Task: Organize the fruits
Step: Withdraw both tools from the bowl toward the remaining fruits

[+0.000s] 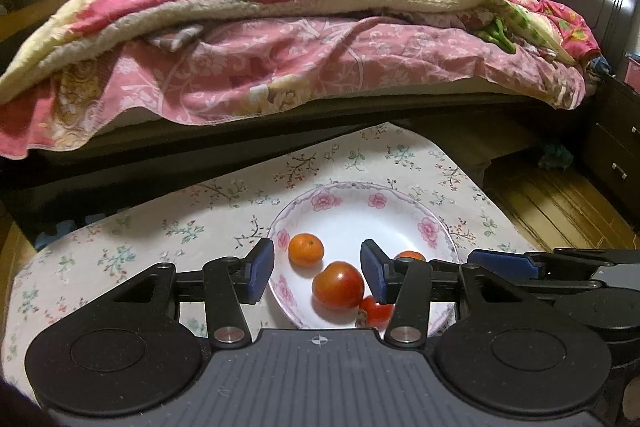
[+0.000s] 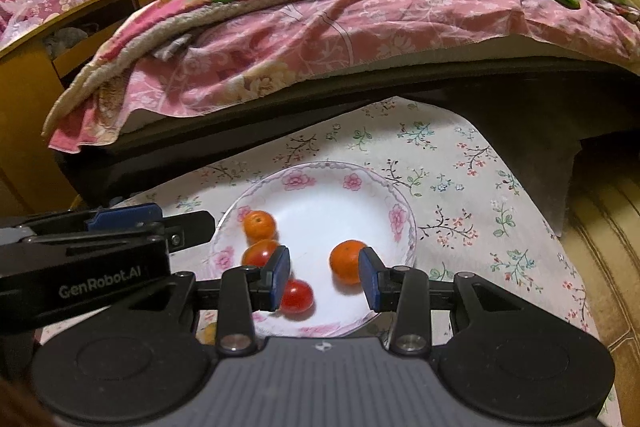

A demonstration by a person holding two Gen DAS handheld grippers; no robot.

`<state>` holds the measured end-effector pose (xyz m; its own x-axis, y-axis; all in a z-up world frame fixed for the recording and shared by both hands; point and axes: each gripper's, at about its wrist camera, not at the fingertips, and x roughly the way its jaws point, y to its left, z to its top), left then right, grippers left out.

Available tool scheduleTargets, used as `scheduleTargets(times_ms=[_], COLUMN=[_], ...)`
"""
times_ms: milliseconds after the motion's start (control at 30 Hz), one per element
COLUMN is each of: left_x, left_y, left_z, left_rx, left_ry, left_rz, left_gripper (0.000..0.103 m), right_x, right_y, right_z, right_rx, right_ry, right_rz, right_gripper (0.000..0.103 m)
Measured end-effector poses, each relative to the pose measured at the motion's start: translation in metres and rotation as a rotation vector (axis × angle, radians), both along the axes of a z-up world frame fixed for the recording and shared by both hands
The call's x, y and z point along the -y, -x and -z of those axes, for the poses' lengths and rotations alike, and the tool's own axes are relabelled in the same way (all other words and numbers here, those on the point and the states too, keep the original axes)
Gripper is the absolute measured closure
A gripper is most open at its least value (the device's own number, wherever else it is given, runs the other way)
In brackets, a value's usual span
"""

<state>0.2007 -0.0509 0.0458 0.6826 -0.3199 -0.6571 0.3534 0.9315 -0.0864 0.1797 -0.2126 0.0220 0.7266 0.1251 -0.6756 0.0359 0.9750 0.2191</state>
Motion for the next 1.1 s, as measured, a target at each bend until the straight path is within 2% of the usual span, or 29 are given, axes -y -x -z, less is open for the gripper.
scheduleTargets(times_ms=[233, 633, 967, 1100], left_x=[-0.008, -0.025, -0.037, -0.044], left_y=[0.022, 0.046, 0.066, 0.076], left_z=[-0.010, -0.023, -0.025, -0.021], left_rx=[0.009, 0.019, 0.024, 0.017], left_ry=[-0.028, -0.021, -0.036, -0.049], left_rz=[-0.001, -0.012, -0.014, -0.008], left_gripper=[0.046, 0.046, 0.046, 0.043], right_x=[-0.007, -0.021, -0.033, -0.040], right_y=[0.020, 0.042, 0.055, 0.062], right_z=[-0.012, -0.024, -0.024, -0.020], right_rx=[0.017, 0.045, 0.041, 0.030], right_ry=[-0.021, -0.052, -0.059, -0.050], right_rz=[-0.012, -0.042, -0.065, -0.094], right_gripper=[0.062, 0.062, 0.062, 0.062])
